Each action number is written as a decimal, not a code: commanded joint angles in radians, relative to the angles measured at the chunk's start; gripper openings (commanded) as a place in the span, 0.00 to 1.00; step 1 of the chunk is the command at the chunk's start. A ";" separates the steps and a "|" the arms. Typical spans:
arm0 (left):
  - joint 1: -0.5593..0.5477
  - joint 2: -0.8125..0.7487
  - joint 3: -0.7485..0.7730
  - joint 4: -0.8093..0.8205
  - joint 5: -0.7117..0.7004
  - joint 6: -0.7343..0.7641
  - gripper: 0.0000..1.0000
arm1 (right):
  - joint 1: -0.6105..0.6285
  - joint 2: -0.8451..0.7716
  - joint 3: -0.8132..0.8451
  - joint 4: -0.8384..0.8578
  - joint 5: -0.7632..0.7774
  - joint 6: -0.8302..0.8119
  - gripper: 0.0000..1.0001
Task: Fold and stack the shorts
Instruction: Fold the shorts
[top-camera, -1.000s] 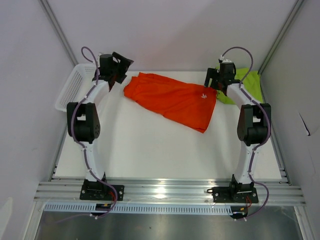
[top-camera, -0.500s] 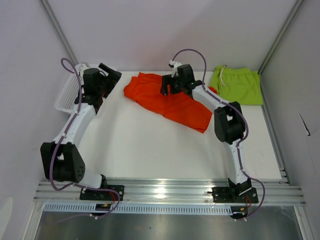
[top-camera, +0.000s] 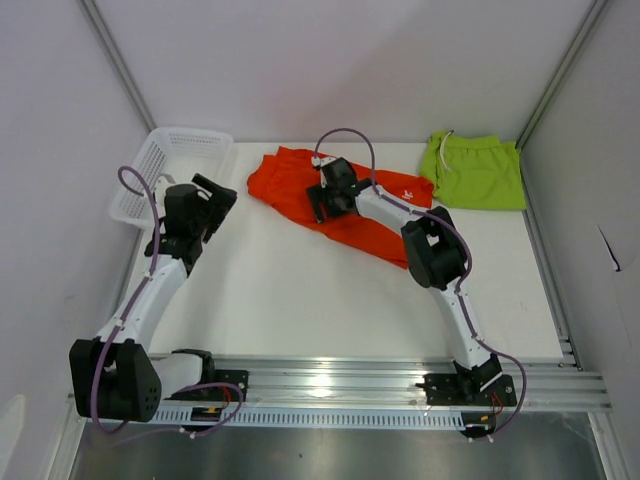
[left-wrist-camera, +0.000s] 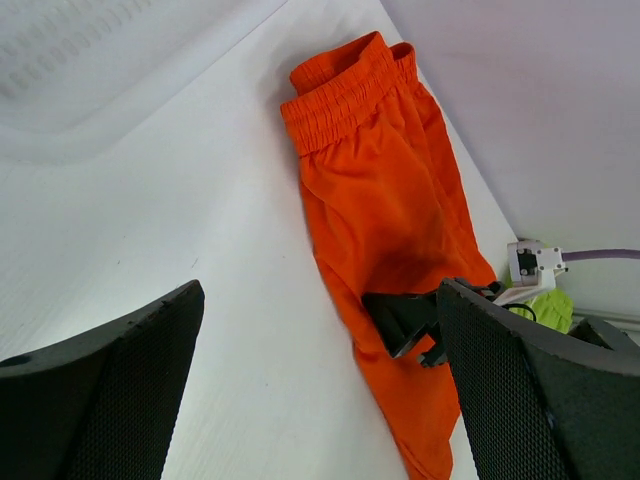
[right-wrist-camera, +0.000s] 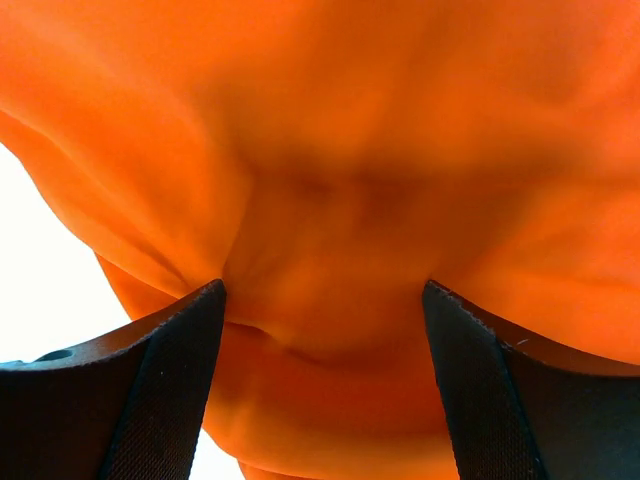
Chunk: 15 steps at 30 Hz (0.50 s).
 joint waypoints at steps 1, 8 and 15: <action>0.001 -0.058 -0.032 0.023 -0.006 -0.006 0.99 | 0.079 -0.047 -0.070 -0.142 0.136 -0.054 0.80; 0.000 -0.149 -0.126 0.007 -0.009 0.016 0.99 | 0.174 -0.246 -0.514 -0.082 0.072 -0.048 0.75; 0.000 -0.258 -0.199 -0.015 -0.015 0.027 0.99 | 0.265 -0.696 -0.966 -0.112 0.136 0.017 0.79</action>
